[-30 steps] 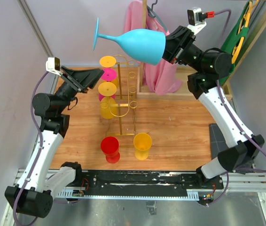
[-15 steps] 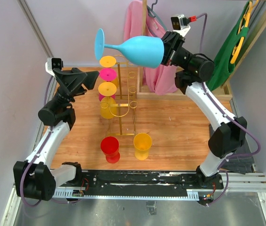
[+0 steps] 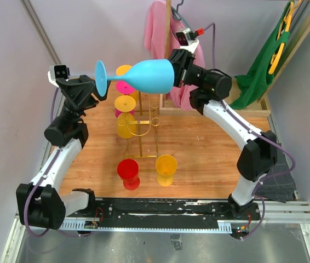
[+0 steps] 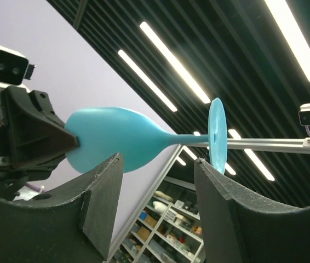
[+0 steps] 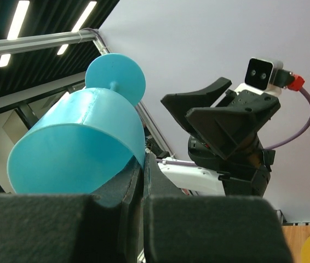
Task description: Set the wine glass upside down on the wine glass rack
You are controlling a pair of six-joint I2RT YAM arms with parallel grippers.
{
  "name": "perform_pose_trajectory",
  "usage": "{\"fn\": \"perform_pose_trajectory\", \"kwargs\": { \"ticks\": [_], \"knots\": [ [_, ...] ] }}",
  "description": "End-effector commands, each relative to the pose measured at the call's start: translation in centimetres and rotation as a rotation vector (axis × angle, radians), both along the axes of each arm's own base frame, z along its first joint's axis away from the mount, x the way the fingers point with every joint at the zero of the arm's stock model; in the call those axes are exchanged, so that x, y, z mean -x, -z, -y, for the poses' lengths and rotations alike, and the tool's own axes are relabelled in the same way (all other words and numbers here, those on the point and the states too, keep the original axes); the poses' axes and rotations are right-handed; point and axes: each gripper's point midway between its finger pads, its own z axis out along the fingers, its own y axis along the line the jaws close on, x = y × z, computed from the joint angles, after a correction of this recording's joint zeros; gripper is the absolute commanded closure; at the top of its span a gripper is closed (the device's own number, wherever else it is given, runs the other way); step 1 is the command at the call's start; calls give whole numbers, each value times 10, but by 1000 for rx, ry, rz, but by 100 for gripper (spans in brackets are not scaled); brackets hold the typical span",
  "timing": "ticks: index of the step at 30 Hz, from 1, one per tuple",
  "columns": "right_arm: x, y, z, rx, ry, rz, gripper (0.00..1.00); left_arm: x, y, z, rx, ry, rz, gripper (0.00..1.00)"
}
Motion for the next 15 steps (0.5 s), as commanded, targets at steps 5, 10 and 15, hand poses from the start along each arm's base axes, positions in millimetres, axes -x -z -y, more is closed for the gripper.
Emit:
{"fn": "perform_pose_trajectory", "kwargs": {
  "ticks": [5, 10, 15],
  "knots": [
    [10, 9, -7, 3, -38, 60, 99, 82, -31, -20, 88, 230, 166, 40],
    [5, 12, -11, 6, -39, 52, 99, 89, -34, -22, 101, 236, 172, 40],
    [0, 16, -14, 12, -39, 40, 99, 98, -37, -21, 98, 242, 184, 42]
  ]
}}
